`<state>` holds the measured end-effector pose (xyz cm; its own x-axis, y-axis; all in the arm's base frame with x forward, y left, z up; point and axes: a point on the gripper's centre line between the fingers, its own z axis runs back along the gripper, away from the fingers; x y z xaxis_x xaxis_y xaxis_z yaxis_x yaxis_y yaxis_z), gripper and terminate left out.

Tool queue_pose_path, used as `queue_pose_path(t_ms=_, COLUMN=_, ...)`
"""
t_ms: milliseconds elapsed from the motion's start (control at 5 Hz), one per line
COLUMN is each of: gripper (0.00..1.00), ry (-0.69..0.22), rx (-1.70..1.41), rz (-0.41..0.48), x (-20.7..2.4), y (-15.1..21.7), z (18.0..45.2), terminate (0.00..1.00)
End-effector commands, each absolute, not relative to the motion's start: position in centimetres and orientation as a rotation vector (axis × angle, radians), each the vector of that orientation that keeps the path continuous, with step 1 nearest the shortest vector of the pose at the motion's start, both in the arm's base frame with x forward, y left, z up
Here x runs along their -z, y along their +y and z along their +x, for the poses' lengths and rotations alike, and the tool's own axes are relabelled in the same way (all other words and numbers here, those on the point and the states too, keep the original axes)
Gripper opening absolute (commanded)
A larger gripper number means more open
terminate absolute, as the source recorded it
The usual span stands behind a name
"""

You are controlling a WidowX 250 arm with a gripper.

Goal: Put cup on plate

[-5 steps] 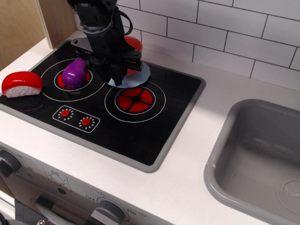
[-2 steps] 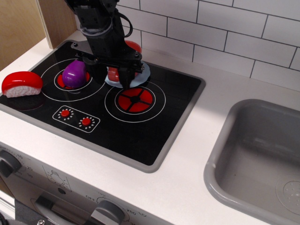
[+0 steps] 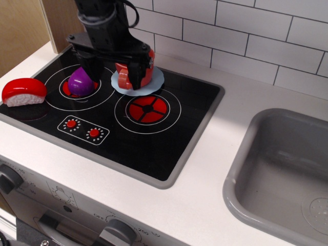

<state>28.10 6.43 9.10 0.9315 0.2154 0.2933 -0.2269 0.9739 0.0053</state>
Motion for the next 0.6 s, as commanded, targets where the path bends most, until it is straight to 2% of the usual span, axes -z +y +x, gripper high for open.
queue_pose_path(t_ms=0, gripper=1.00, ry=-0.339, rx=-0.211, rz=0.037, x=-11.8, y=5.4, z=28.9, terminate=0.00)
queue_pose_path(t_ms=400, gripper=1.00, ry=-0.293, rx=-0.165, rz=0.024, x=-9.8, y=2.5, z=28.8, terminate=0.00)
